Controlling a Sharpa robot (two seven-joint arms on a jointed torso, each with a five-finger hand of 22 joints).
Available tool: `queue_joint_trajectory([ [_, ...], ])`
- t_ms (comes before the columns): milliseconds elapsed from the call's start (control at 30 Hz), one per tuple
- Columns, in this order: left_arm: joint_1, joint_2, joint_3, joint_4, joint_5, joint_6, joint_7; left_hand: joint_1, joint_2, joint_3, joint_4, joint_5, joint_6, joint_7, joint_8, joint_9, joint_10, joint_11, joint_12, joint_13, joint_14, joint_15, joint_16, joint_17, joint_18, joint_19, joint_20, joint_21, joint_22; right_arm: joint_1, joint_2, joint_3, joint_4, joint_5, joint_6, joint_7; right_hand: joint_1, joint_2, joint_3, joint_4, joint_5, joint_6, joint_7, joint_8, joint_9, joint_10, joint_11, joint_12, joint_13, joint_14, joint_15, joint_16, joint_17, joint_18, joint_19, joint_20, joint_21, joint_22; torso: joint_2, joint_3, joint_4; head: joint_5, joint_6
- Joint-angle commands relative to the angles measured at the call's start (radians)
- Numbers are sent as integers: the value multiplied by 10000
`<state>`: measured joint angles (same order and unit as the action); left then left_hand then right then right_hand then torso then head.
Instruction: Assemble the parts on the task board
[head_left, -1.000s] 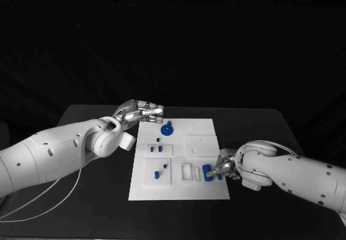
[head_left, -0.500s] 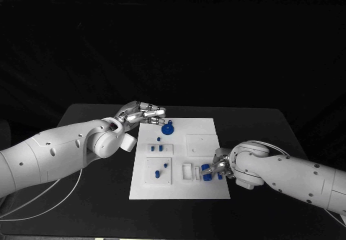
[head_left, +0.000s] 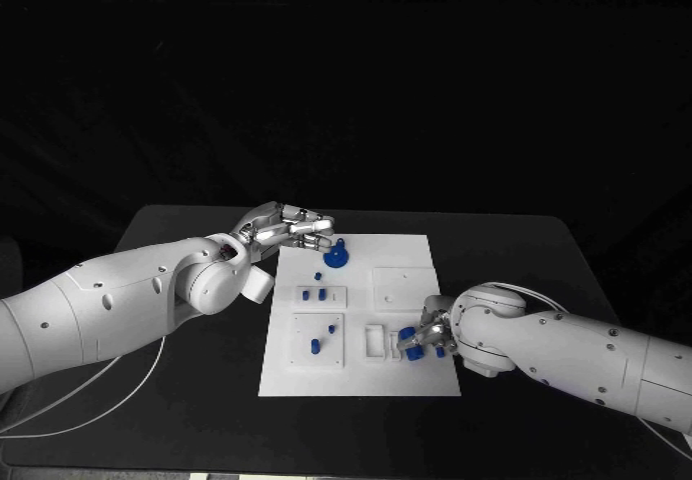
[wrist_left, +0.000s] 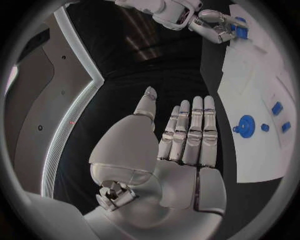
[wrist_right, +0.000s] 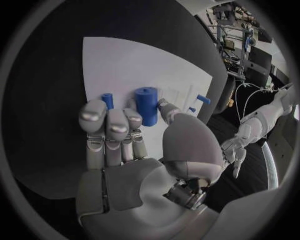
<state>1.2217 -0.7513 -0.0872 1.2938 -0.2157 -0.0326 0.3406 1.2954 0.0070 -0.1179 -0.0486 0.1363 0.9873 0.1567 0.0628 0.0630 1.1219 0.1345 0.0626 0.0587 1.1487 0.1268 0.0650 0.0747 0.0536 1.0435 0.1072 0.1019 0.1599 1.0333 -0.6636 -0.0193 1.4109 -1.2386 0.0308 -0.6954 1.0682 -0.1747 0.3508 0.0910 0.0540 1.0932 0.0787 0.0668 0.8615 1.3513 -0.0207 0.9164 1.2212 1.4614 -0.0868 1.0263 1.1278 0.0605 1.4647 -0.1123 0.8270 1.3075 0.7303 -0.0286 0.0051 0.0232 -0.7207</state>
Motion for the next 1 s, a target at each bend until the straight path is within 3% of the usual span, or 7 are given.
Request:
queue_joint_trajectory([
  [33, 3, 27, 3, 21, 55, 255, -41, -74, -52, 2, 40, -63, -70, 2, 16, 8, -57, 21, -26, 9, 46, -8, -35, 7, 154, 7, 43, 54, -23, -193, 87, -144, -89, -37, 321, -244, 259, 248, -22, -452, 63, 37, 17, -36, -7006, -19, 3, -41, 14, 8, 20, -70, -18, -5, 209, 53, 3, 1040, -4, 0, -9, -8, -6],
  [167, 4, 30, 2, 13, 55, 283, -82, -62, -61, 5, 37, -55, -83, 11, 14, 7, -77, 29, -24, 10, 38, -6, -35, 8, 155, 3, 46, 66, -50, -206, 129, -165, -127, 154, 305, -243, 370, 448, -254, -1158, 783, 43, 16, -36, -7012, -49, 0, -34, -10, 7, 24, -47, -37, 2, 206, 66, 31, 1048, -4, -2, -14, -16, -10],
  [233, 4, 31, 2, 10, 55, 291, -93, -62, -61, 5, 37, -55, -83, 11, 14, 7, -77, 29, -24, 10, 38, -6, -35, 8, 155, 3, 46, 66, -50, -208, 135, -171, -137, 200, 251, -235, 432, 586, -449, -1521, 1410, 42, 8, -47, -7046, -62, -6, -21, -10, 3, 27, -42, -47, 0, 197, 65, 23, 1044, -2, -2, -12, -13, -5],
  [400, 4, 39, 1, 1, 55, 294, -123, -62, -61, 5, 37, -55, -83, 11, 14, 7, -77, 29, -24, 10, 38, -6, -35, 8, 155, 3, 46, 66, -50, -211, 83, -181, -107, 279, -167, -177, 484, 845, -317, -2122, 2518, 249, -36, -29, -7095, -78, -66, -8, -17, -1, -10, -37, -65, -16, 208, 43, 113, 1063, -4, -1, -3, -30, 2],
  [500, 4, 40, 1, -9, 55, 293, -138, -56, -36, 19, 42, -44, -88, 10, 16, 8, -89, 31, -24, 9, 34, -4, -34, 9, 157, -3, 49, 85, -90, -212, -14, -182, -6, 415, -519, -128, 331, 940, -198, -2307, 2675, 474, -117, -36, -7079, -63, -115, -21, -37, 0, -37, -49, -88, -33, 213, 14, 140, 1066, 0, 7, -4, -24, 16],
  [700, 4, 26, 0, -46, 49, 270, -169, -70, -5, 19, 56, -27, -74, 7, 19, 9, -87, 30, -22, 10, 36, -4, -35, 10, 156, -4, 49, 98, -110, -174, -343, -142, 419, 879, -1129, -9, 123, 1019, -162, -2339, 2637, 777, -228, -36, -7012, -16, -177, -49, -82, 5, -75, -70, -134, -63, 224, -23, 200, 1075, -1, 6, -18, -5, 8],
  [1000, 5, 31, -1, -71, 43, 274, -208, -77, 4, 9, 67, -15, -81, 7, 18, 9, -95, 32, -23, 10, 30, -3, -34, 11, 156, -11, 50, 117, -144, 61, -718, 135, 1163, 1698, -1571, 57, -15, 1036, -212, -2192, 2372, 1008, -304, -34, -7139, 24, -212, -77, -135, 2, -101, -84, -198, -99, 221, -58, 253, 1081, 3, 4, -29, -23, 9],
])
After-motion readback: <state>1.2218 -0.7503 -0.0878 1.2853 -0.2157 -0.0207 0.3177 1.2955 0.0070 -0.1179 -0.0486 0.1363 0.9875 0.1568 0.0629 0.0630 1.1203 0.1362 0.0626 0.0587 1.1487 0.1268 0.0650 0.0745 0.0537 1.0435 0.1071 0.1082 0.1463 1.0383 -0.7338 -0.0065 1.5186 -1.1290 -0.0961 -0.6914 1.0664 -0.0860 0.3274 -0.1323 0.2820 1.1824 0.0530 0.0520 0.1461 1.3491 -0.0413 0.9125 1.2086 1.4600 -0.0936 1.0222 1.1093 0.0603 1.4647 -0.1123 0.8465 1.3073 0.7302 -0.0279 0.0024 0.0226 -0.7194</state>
